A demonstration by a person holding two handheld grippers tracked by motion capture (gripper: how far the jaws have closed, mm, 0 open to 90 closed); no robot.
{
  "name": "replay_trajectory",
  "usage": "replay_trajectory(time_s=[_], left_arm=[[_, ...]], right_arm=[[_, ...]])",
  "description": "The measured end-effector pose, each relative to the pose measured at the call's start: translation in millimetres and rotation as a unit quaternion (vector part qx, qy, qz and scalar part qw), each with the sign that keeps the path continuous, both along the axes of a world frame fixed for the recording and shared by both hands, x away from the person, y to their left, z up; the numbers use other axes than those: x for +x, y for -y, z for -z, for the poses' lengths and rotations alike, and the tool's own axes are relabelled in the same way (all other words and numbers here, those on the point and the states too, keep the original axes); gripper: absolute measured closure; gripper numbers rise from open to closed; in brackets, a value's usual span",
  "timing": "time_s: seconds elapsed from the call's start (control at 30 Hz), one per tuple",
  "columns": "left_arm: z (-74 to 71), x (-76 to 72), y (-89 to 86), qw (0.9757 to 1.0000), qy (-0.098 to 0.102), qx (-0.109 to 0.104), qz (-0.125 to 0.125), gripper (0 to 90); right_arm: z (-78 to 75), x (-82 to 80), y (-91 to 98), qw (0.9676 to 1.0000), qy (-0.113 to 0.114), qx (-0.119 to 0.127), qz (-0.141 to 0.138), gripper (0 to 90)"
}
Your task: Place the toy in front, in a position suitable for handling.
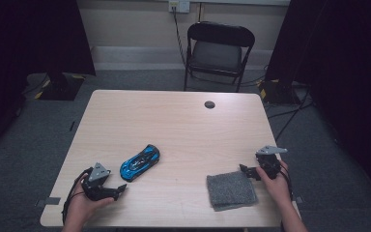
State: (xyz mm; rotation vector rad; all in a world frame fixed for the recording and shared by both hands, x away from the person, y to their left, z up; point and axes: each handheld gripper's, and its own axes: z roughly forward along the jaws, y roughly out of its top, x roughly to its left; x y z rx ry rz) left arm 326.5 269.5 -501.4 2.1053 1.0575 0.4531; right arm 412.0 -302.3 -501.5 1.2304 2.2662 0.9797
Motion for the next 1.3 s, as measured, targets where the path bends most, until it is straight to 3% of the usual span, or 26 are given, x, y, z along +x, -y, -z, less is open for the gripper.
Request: replay_trajectory(time_s=[0.13,0.2,0.37,0.57,0.67,0.93,1.3], left_arm=[[-0.1,-0.8,0.2,1.0000,-0.001,-0.003,0.002,15.5],[-0.3,-1.4,-0.4,0.9997,-0.007,-0.021,-0.008,15.5],[-8.0,-2.1,2.2,0.9995,-0.009,-0.030,0.001,16.2],[-21.2,-0.8,6.4,0.9997,-0.004,-0.009,0.021,16.4],[-34.1,4.7,8.1,0.9996,0.009,-0.022,0.017,16.4],[-43.7,19.1,20.6,0.9992,0.009,-0.019,0.034,16.3],[-47.0,44.2,36.1,0.9987,-0.009,-0.014,0.048,15.9]], right_arm=[[0.0,0.3,0.3,1.0000,0.000,0.000,-0.001,10.9],[0.1,0.7,0.7,1.0000,0.000,0.000,-0.001,10.9],[0.1,0.9,0.9,1.0000,0.000,0.000,-0.002,10.9],[0.0,0.9,1.0,1.0000,0.000,0.000,-0.002,10.9],[0.0,1.1,1.2,1.0000,0.000,0.000,-0.003,10.9],[0.0,1.2,1.3,1.0000,0.000,0.000,-0.004,10.9],[0.0,1.2,1.2,1.0000,0.000,0.000,-0.004,10.9]])
